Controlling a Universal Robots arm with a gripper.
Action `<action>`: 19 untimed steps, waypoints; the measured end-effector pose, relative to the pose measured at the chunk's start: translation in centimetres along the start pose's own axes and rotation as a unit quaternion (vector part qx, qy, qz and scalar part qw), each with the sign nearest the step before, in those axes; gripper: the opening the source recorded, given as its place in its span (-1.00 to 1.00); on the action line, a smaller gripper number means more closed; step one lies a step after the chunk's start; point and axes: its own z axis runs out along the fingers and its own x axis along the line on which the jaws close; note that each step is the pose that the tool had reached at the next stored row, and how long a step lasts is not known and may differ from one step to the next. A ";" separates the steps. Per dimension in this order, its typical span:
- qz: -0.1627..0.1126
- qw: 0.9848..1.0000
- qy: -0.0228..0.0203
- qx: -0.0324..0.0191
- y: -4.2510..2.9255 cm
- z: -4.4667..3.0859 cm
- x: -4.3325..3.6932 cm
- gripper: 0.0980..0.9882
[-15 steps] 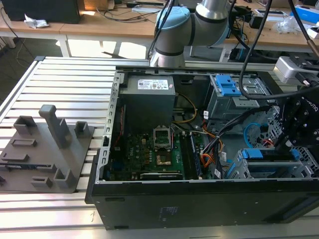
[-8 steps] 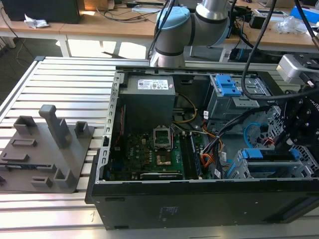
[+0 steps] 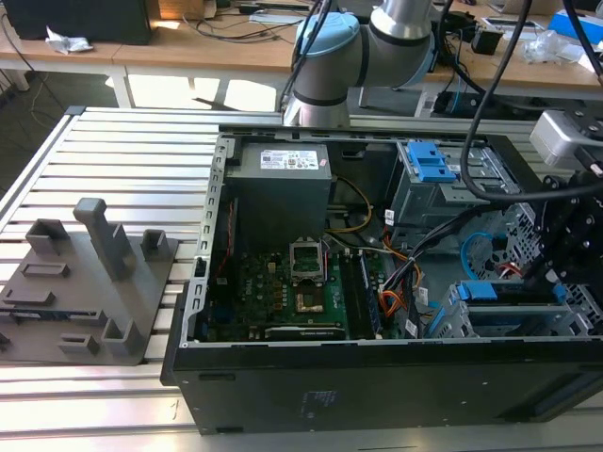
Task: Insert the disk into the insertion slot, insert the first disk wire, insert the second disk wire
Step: 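Insert the first disk wire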
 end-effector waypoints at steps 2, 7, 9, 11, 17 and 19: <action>-0.005 1.000 -0.003 0.000 0.00 0.00 0.00 -0.83; -0.012 1.000 -0.008 -0.001 0.21 0.08 0.03 -0.83; -0.012 1.000 -0.009 -0.001 0.28 0.13 0.03 -0.83; -0.012 1.000 -0.009 -0.001 0.29 0.16 -0.03 -0.83; -0.013 1.000 -0.009 -0.001 0.06 0.19 -0.20 -0.83; -0.013 1.000 -0.008 -0.001 0.05 0.20 -0.20 -0.83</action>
